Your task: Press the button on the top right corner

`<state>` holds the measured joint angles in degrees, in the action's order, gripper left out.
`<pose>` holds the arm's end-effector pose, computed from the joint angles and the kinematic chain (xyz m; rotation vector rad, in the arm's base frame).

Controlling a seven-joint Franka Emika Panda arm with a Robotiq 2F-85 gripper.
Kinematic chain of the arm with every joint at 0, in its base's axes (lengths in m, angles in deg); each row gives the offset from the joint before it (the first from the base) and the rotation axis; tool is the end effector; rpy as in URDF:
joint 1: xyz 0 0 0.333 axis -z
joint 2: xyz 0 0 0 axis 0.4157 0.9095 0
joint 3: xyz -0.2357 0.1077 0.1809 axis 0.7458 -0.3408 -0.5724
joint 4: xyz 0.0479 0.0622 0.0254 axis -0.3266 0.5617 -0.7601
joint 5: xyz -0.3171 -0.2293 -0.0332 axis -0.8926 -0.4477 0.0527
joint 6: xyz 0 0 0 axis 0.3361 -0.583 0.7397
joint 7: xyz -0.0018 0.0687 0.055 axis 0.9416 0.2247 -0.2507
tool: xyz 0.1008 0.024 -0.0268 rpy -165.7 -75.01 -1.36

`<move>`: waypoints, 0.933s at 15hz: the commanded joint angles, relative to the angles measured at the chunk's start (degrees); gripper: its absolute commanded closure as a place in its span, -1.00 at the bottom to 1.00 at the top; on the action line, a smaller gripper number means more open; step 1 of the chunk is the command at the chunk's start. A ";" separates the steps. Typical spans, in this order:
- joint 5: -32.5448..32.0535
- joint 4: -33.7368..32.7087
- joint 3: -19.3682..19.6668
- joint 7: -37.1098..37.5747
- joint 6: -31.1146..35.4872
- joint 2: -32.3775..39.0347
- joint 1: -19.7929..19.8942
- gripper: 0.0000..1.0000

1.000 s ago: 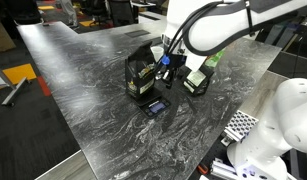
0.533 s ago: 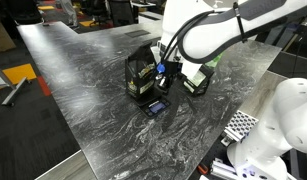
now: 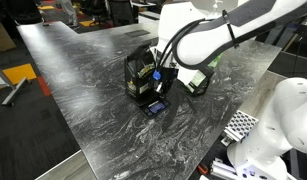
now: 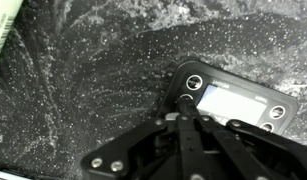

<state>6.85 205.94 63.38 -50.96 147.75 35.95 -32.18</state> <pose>0.4022 0.0882 0.3704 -3.0947 -0.1633 -0.0090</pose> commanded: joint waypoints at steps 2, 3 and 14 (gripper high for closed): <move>3.85 1.17 1.24 -3.90 5.20 3.62 -0.41 1.00; 4.67 1.42 1.49 -4.55 5.87 3.89 -0.41 1.00; -15.85 -1.78 -10.11 18.51 1.19 9.79 1.79 1.00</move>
<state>-3.20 205.04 57.71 -39.71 149.18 37.28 -31.77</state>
